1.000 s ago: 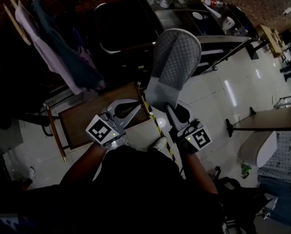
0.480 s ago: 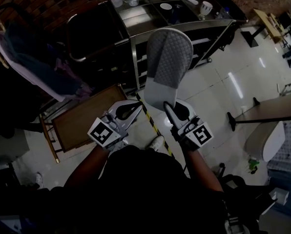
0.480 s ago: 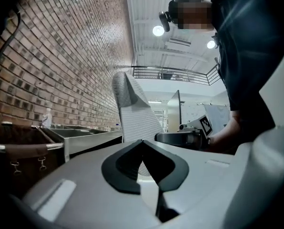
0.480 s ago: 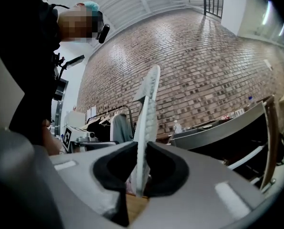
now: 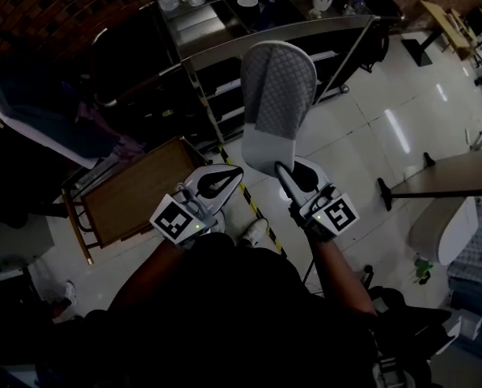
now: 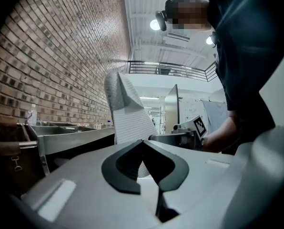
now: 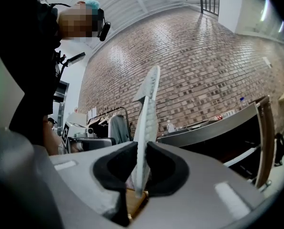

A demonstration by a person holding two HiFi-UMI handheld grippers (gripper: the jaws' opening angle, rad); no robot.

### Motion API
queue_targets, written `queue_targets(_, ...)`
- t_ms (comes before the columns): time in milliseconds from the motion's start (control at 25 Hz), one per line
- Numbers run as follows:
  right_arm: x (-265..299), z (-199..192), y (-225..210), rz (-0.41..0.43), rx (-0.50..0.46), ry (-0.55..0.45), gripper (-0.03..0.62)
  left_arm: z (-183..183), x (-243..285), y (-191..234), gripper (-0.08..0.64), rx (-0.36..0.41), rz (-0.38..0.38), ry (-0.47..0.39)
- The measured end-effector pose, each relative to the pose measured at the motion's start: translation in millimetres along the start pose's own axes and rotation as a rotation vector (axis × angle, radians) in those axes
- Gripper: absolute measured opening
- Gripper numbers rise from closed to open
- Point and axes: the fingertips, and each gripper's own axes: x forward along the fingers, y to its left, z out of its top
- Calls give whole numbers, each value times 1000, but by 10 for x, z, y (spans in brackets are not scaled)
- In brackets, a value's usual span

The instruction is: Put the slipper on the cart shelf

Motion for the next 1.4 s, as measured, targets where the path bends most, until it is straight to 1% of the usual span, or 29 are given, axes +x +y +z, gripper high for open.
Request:
queue_targets(160, 49, -74, -84, 1, 22, 7, 63, -36, 70, 70, 3, -8, -8, 6)
queue_targets(280, 136, -146, -162, 10, 31, 30, 63, -79, 148, 201, 3, -10, -16, 5)
queue_targets(440, 322, -248, -261, 35, 24, 80, 63, -67, 232, 453, 3, -13, -25, -27)
queue_targets(520, 453, -295, -296, 42, 32, 96, 63, -30, 231, 613, 3, -2, -35, -45)
queue_targets(720, 707, -499, -389, 61, 106, 161, 63, -19, 153, 898, 3, 50, -47, -62)
queue_targets(880, 830, -748, -555, 56, 131, 221, 63, -75, 141, 1086, 3, 38, -60, -88)
queue_targets(1040, 921, -1018, -623, 80, 188, 260, 63, -102, 100, 1234, 3, 26, -45, -82)
queue_targets(1160, 960, -1210, -679, 96, 239, 284, 63, -111, 97, 1327, 3, 45, -34, -75)
queue_targets(1320, 1013, -1402, -789, 119, 317, 305, 63, -170, 133, 1465, 3, 9, 10, -68)
queue_targets(1400, 1023, -1522, -856, 134, 321, 331, 63, -187, 165, 1515, 3, 4, 35, -72)
